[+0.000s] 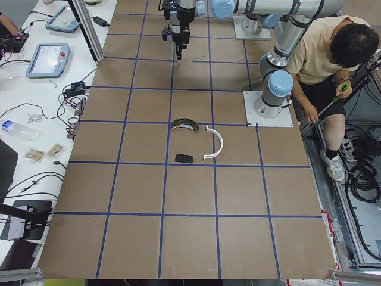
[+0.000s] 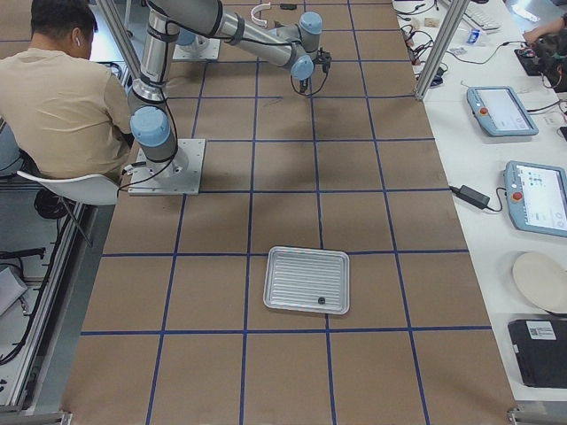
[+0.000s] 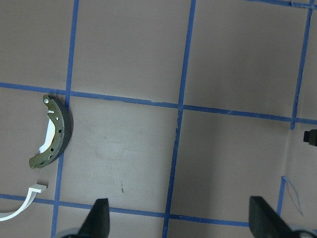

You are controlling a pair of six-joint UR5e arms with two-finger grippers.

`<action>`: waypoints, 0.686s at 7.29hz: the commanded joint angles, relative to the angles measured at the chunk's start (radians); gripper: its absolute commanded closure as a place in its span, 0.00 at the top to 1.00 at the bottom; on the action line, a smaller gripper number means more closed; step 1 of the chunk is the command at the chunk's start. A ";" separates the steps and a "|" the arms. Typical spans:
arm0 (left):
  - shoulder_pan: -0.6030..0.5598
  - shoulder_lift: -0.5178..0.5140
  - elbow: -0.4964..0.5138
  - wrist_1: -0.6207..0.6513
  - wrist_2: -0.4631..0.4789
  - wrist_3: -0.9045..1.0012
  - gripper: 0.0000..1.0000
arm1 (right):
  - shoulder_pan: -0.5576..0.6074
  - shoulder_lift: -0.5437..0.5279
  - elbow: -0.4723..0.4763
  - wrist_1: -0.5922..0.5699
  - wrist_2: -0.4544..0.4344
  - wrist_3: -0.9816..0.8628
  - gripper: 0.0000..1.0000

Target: Place bearing gear from tray to pile

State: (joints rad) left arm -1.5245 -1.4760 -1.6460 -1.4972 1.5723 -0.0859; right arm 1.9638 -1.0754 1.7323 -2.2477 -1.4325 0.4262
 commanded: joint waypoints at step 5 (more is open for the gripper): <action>0.000 -0.018 0.000 -0.001 0.000 -0.002 1.00 | -0.260 -0.110 -0.051 0.188 -0.043 -0.365 1.00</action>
State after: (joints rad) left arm -1.5238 -1.4809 -1.6452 -1.4974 1.5734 -0.0862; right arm 1.8311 -1.1402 1.6899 -2.1436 -1.4472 0.2332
